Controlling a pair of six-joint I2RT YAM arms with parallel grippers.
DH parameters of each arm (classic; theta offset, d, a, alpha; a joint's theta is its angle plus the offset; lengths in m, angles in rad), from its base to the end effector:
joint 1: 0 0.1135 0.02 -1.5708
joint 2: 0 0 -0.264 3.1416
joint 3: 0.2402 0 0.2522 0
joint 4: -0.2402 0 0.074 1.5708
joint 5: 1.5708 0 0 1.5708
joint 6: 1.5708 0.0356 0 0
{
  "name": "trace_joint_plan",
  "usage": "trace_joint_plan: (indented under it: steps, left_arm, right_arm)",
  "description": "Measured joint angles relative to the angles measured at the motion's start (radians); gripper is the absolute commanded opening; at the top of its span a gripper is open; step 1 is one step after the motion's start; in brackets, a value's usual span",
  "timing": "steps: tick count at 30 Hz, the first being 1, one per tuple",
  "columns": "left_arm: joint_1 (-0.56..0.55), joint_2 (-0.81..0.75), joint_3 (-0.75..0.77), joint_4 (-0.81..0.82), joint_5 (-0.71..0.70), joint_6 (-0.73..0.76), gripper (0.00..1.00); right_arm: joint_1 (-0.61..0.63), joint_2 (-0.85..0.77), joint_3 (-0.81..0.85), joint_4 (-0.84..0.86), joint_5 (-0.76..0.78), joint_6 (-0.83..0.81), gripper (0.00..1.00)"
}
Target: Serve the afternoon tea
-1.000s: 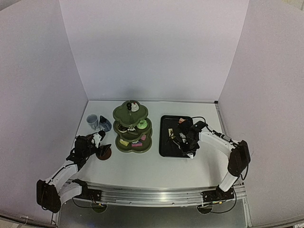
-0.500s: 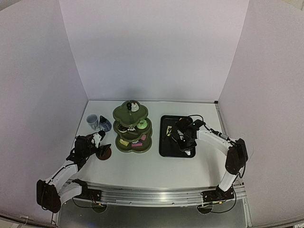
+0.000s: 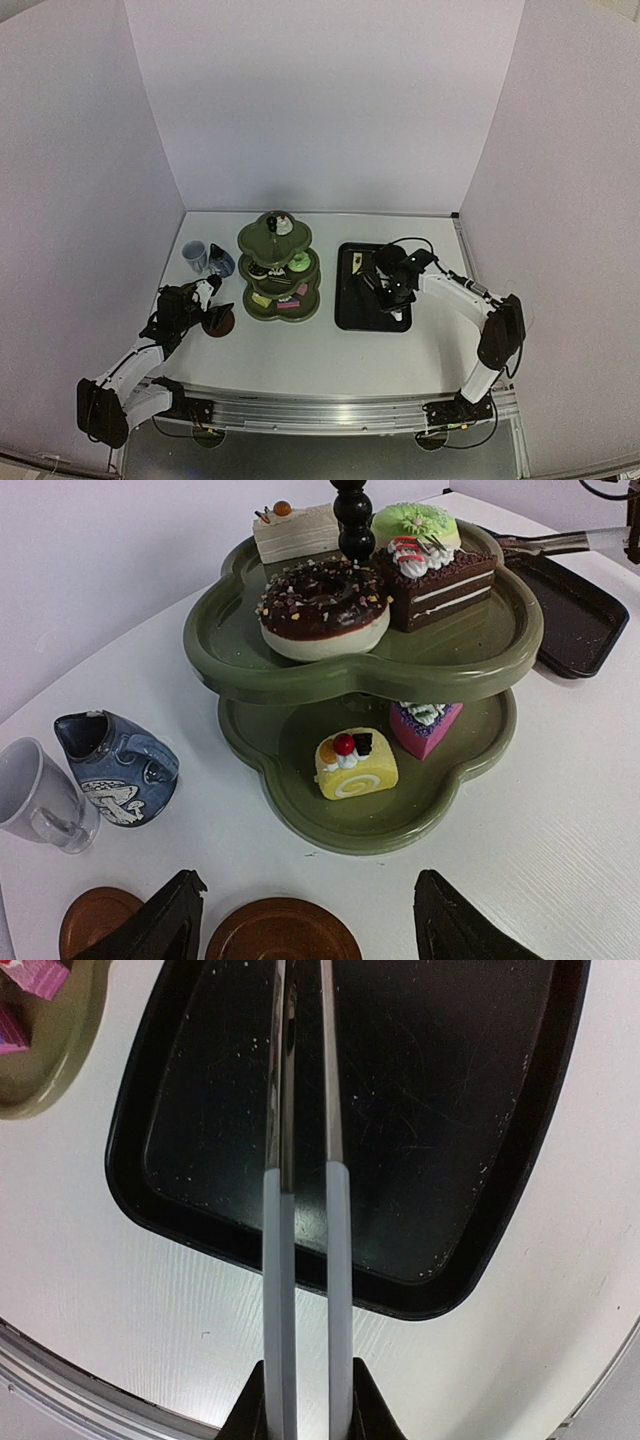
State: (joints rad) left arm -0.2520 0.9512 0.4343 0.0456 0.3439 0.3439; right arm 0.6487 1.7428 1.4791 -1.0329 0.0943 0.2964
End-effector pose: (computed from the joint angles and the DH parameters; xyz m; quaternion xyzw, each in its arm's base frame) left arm 0.1956 -0.0628 0.2107 0.3321 0.7768 -0.1221 0.5209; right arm 0.2785 0.2069 0.2623 -0.1671 0.9753 0.0206 0.1428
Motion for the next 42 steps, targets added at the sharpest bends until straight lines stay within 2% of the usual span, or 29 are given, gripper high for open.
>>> trace_joint_plan:
  steps: [8, 16, 27, 42]
  left_arm:
    - [0.000, 0.000, 0.000, -0.001, -0.004, 0.000, 0.73]
    - [0.001, 0.000, 0.000, -0.001, -0.008, -0.009, 0.74]
    - [0.041, 0.000, 0.000, -0.001, -0.009, -0.086, 0.74]
    - [0.061, -0.005, 0.000, -0.002, -0.008, -0.113, 0.74]
  right_arm:
    - [0.000, -0.034, 0.061, 0.001, 0.022, 0.003, 0.00]
    - [0.007, -0.088, 0.328, -0.004, 0.017, -0.054, 0.00]
    - [0.233, -0.029, 0.729, 0.016, -0.068, -0.238, 0.00]
    - [0.327, 0.174, 0.767, -0.064, -0.097, -0.334, 0.00]
